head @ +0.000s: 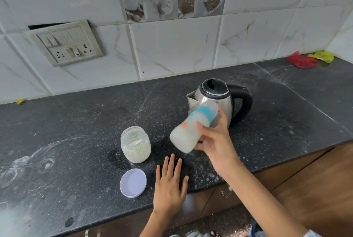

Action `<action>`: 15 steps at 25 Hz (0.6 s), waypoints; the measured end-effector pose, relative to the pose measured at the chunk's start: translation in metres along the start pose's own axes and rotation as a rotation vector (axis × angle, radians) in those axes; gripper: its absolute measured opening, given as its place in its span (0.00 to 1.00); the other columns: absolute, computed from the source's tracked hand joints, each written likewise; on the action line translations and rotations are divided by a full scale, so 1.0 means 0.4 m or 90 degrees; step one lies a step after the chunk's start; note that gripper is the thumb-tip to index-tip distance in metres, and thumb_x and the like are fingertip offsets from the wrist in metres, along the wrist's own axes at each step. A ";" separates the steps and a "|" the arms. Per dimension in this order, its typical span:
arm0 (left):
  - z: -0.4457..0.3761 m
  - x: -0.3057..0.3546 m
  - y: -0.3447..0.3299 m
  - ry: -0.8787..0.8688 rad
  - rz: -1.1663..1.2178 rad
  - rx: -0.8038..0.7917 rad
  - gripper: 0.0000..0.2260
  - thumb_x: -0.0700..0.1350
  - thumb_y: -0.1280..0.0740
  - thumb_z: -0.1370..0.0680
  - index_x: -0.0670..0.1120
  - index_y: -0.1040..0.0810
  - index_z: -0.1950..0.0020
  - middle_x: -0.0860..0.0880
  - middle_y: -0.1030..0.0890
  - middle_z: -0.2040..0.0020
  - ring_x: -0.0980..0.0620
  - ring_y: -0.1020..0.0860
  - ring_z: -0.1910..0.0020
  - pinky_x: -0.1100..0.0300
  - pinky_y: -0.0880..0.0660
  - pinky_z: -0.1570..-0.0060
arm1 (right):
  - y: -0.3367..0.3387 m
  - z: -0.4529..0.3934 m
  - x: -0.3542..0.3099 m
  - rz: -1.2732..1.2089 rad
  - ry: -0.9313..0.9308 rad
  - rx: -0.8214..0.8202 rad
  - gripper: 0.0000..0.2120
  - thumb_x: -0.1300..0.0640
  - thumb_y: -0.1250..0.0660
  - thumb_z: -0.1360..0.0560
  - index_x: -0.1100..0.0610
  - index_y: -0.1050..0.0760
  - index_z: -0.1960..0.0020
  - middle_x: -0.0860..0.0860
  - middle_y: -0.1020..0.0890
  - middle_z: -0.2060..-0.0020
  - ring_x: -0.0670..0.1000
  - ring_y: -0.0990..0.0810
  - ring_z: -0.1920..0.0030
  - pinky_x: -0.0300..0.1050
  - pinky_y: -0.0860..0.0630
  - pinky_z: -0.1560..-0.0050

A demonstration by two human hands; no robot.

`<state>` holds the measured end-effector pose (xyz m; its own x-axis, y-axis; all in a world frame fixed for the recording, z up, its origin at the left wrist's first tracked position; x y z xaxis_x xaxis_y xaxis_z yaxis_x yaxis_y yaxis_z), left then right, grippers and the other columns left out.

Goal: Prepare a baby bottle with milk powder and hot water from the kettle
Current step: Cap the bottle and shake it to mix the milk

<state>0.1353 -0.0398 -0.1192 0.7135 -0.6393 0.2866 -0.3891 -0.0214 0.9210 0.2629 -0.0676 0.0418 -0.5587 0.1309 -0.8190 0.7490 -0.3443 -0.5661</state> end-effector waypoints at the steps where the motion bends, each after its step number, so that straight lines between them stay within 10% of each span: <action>1: 0.001 0.003 0.002 -0.011 0.010 0.011 0.23 0.54 0.41 0.22 0.44 0.27 0.32 0.43 0.27 0.31 0.40 0.30 0.31 0.44 0.36 0.33 | -0.013 0.011 0.016 0.042 -0.024 -0.036 0.42 0.68 0.26 0.35 0.40 0.38 0.30 0.55 0.19 0.45 0.57 0.16 0.49 0.59 0.19 0.60; 11: 0.010 0.002 0.006 -0.043 0.051 0.051 0.21 0.53 0.39 0.23 0.43 0.24 0.35 0.42 0.23 0.36 0.40 0.26 0.36 0.44 0.33 0.37 | -0.040 0.053 0.048 0.097 -0.056 -0.101 0.40 0.66 0.26 0.33 0.38 0.37 0.31 0.53 0.16 0.48 0.56 0.16 0.49 0.53 0.19 0.64; 15: 0.000 -0.005 -0.008 0.001 0.006 -0.001 0.24 0.56 0.44 0.21 0.46 0.30 0.29 0.44 0.31 0.27 0.43 0.36 0.27 0.45 0.42 0.31 | 0.005 0.003 -0.013 -0.022 0.037 0.029 0.32 0.59 0.29 0.29 0.47 0.37 0.29 0.57 0.20 0.41 0.55 0.15 0.49 0.56 0.17 0.63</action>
<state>0.1351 -0.0384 -0.1230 0.7107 -0.6387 0.2949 -0.3940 -0.0141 0.9190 0.2668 -0.0701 0.0449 -0.5611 0.1971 -0.8039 0.7122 -0.3800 -0.5902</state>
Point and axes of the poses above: each hand's wrist, its own z-axis away from the middle knuckle, its own y-axis out of the back of the hand, x = y × z, the point moved 6 cm from there along -z, towards the middle knuckle
